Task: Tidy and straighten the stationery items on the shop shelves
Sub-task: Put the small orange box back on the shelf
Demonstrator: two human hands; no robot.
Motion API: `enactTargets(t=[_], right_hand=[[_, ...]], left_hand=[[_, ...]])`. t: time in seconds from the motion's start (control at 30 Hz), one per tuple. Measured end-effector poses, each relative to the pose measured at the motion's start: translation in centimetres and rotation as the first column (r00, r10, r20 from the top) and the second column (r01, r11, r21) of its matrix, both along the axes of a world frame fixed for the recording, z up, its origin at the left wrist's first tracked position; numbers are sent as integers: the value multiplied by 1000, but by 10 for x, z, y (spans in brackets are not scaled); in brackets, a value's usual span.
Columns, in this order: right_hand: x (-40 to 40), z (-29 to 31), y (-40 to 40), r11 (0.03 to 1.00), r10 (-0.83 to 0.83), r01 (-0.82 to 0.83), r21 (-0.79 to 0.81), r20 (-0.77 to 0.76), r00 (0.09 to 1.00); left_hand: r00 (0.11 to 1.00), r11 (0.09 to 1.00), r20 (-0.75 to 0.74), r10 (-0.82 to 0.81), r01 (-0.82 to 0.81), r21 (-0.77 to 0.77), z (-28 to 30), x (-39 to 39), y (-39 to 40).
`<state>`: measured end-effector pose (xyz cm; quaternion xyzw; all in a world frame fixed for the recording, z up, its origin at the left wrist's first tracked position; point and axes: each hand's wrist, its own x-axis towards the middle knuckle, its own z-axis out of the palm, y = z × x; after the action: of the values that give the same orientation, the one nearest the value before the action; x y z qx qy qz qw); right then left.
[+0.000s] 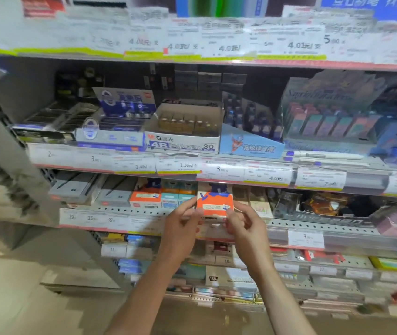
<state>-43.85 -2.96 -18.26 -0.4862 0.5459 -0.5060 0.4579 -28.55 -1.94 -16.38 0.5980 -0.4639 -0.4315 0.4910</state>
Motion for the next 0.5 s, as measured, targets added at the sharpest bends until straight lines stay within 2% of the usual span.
enactTargets(t=[0.2, 0.27, 0.5], right_hand=[[94, 1, -2, 999, -18, 16, 28, 59, 998], [124, -1, -7, 1000, -8, 8, 15, -3, 1000], [183, 1, -25, 1000, 24, -23, 7, -249, 968]], left_hand=[[995, 999, -92, 26, -28, -20, 0, 86, -1], [989, 998, -134, 60, -62, -6, -4, 117, -7], [999, 998, -29, 38, -39, -44, -9, 183, -27]])
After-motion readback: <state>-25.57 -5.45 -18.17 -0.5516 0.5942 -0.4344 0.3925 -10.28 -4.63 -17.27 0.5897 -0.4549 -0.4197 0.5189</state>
